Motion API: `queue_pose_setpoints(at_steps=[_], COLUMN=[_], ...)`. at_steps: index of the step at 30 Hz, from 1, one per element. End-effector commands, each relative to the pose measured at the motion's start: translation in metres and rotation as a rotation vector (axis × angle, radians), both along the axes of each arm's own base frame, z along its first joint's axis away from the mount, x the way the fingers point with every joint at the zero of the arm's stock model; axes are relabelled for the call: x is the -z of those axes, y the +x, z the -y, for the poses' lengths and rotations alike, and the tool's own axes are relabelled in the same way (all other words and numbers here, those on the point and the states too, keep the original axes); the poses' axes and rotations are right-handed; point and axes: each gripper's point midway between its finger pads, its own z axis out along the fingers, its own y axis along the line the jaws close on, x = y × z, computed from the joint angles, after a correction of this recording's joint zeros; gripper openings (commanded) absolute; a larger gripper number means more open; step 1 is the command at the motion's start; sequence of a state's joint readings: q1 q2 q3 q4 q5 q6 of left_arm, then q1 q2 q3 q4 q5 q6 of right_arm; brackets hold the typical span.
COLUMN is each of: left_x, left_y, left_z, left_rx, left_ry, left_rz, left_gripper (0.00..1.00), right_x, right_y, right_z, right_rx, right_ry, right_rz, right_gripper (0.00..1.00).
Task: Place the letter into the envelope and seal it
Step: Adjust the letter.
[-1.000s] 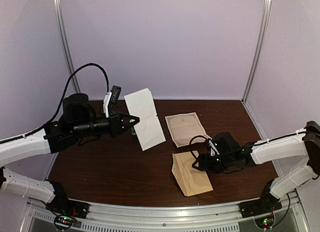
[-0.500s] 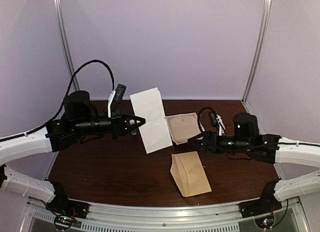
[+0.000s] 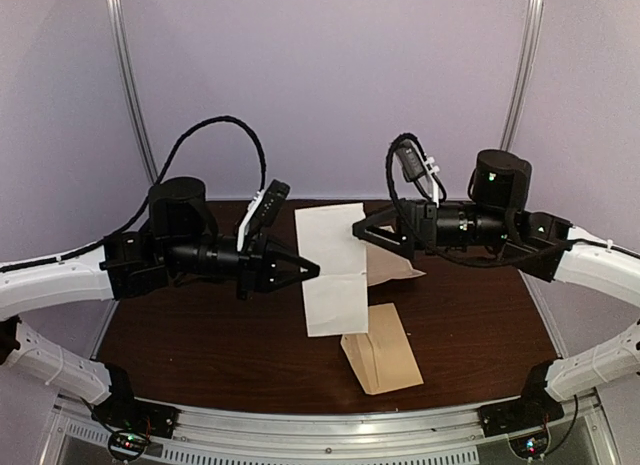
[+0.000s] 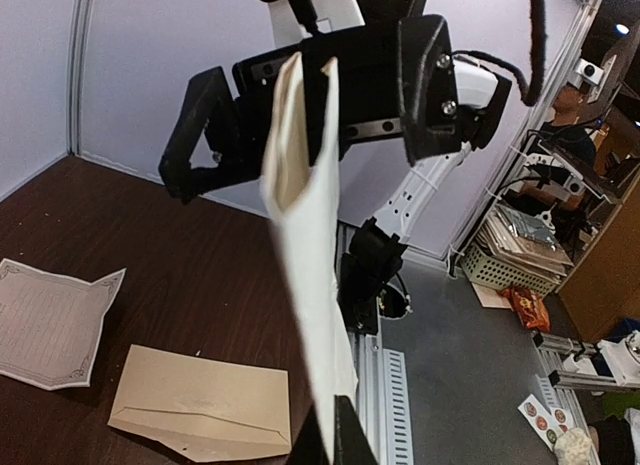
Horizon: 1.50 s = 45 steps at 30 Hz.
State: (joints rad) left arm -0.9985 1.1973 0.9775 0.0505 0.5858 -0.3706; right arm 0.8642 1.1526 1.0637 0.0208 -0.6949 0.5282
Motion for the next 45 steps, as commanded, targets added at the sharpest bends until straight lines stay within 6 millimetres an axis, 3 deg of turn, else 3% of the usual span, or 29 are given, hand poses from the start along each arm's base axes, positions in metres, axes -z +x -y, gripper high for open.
queue_pose_setpoints(at_steps=[1, 3, 7, 8, 9, 12, 17, 26, 29, 33, 34, 36, 37, 40, 45], left_x=[-0.008, -0.006, -0.003, -0.003, -0.004, -0.007, -0.007, -0.004, -0.006, -0.006, -0.005, -0.001, 0.001, 0.015, 0.044], left_y=[-0.003, -0.004, -0.003, -0.002, -0.001, -0.003, -0.003, -0.007, -0.008, -0.003, -0.002, 0.002, 0.005, 0.01, 0.009], left_z=[0.006, 0.008, 0.01, 0.01, 0.009, 0.007, 0.005, 0.005, 0.006, 0.004, 0.003, 0.0, -0.001, -0.005, -0.011], left_rx=[0.025, 0.032, 0.03, 0.021, 0.014, 0.007, 0.0, 0.016, 0.023, -0.011, -0.024, -0.058, -0.077, -0.119, -0.126], left_ry=[-0.014, -0.009, -0.003, -0.007, -0.015, -0.065, -0.099, -0.158, -0.171, -0.172, -0.167, -0.147, -0.133, -0.053, 0.114], left_rz=[0.027, 0.023, 0.019, 0.019, 0.018, 0.009, -0.014, -0.065, -0.073, -0.08, -0.082, -0.085, -0.086, -0.088, -0.072], left_gripper=[0.0, 0.0, 0.0, 0.04, 0.15, 0.41, 0.46, 0.37, 0.24, 0.0, 0.0, 0.0, 0.0, 0.0, 0.0], right_x=[-0.008, -0.008, -0.007, -0.009, -0.011, -0.021, -0.033, -0.051, -0.049, -0.043, -0.04, -0.034, -0.033, -0.025, 0.0], right_y=[-0.024, -0.027, -0.027, -0.024, -0.021, -0.017, -0.005, -0.002, -0.002, 0.002, 0.002, 0.005, 0.006, 0.011, 0.017], right_z=[-0.014, -0.019, -0.024, -0.024, -0.021, -0.01, 0.008, 0.022, 0.022, 0.023, 0.023, 0.024, 0.027, 0.034, 0.038], right_rx=[-0.137, -0.151, -0.138, -0.117, -0.09, -0.018, 0.106, 0.168, 0.171, 0.192, 0.197, 0.216, 0.232, 0.277, 0.278], right_ry=[0.02, 0.029, 0.042, 0.053, 0.069, 0.157, 0.269, 0.35, 0.343, 0.32, 0.309, 0.28, 0.266, 0.178, -0.087], right_rz=[0.042, 0.044, 0.048, 0.053, 0.054, 0.068, 0.088, 0.129, 0.128, 0.121, 0.116, 0.112, 0.114, 0.138, 0.177], right_gripper=[0.8, 0.63, 0.13, 0.03, 0.0, 0.0, 0.0, 0.0, 0.0, 0.0, 0.0, 0.16, 0.31, 0.6, 0.91])
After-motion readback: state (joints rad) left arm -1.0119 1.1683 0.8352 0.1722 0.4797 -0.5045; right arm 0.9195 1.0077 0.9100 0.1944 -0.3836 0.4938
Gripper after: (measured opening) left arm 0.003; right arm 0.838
